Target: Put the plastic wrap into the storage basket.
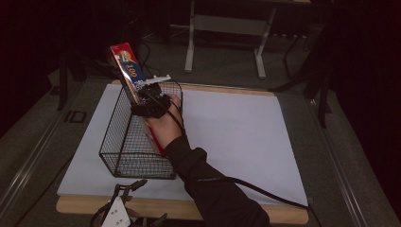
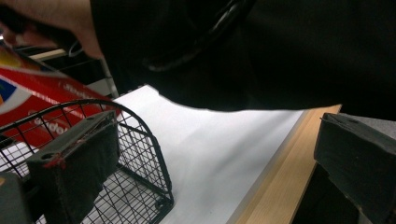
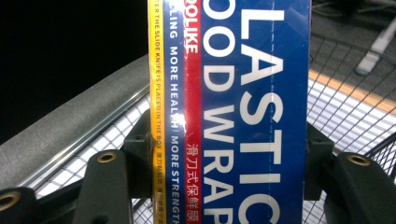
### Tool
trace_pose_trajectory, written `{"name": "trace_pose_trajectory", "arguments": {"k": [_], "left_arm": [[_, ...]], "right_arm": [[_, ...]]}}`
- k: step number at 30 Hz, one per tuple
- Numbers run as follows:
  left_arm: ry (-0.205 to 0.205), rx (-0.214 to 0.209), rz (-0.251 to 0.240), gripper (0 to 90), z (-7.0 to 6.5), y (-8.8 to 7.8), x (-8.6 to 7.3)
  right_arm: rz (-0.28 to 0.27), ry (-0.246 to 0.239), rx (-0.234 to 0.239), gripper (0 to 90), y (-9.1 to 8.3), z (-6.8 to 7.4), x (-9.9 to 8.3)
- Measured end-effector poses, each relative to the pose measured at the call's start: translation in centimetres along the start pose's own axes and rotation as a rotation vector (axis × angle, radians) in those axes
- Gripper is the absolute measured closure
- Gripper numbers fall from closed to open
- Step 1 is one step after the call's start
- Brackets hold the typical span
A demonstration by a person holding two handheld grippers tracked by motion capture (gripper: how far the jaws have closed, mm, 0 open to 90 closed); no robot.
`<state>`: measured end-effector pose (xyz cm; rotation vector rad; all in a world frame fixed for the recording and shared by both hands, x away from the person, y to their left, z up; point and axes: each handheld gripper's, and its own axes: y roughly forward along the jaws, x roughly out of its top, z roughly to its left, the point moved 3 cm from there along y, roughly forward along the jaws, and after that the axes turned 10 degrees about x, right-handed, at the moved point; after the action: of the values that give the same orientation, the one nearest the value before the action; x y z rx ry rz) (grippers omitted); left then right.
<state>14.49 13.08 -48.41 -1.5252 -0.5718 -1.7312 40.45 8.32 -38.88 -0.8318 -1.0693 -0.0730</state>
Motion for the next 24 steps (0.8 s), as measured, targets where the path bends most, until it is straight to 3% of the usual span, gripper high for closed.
{"name": "trace_pose_trajectory", "arguments": {"k": [7, 8, 11, 17, 24], "left_arm": [[0.010, -0.009, 0.006, 1.0, -0.2, 0.1, 0.0], [0.010, -0.009, 0.005, 1.0, -0.2, 0.1, 0.0], [0.009, -0.011, 0.005, 1.0, -0.2, 0.0, 0.0], [0.009, -0.014, 0.005, 1.0, -0.2, 0.0, 0.0], [0.010, -0.021, 0.013, 1.0, -0.3, 0.1, -0.1]], "right_arm": [[0.036, 0.055, 0.001, 39.5, 1.8, -1.0, -1.3], [0.053, 0.021, -0.028, 39.4, 2.4, -1.0, -1.8], [0.076, 0.032, -0.029, 39.4, 2.9, -1.2, -2.3], [0.134, 0.091, -0.014, 39.3, 4.1, -2.0, -3.6], [0.173, 0.075, 0.000, 38.9, 4.7, -1.8, -3.9]]}}
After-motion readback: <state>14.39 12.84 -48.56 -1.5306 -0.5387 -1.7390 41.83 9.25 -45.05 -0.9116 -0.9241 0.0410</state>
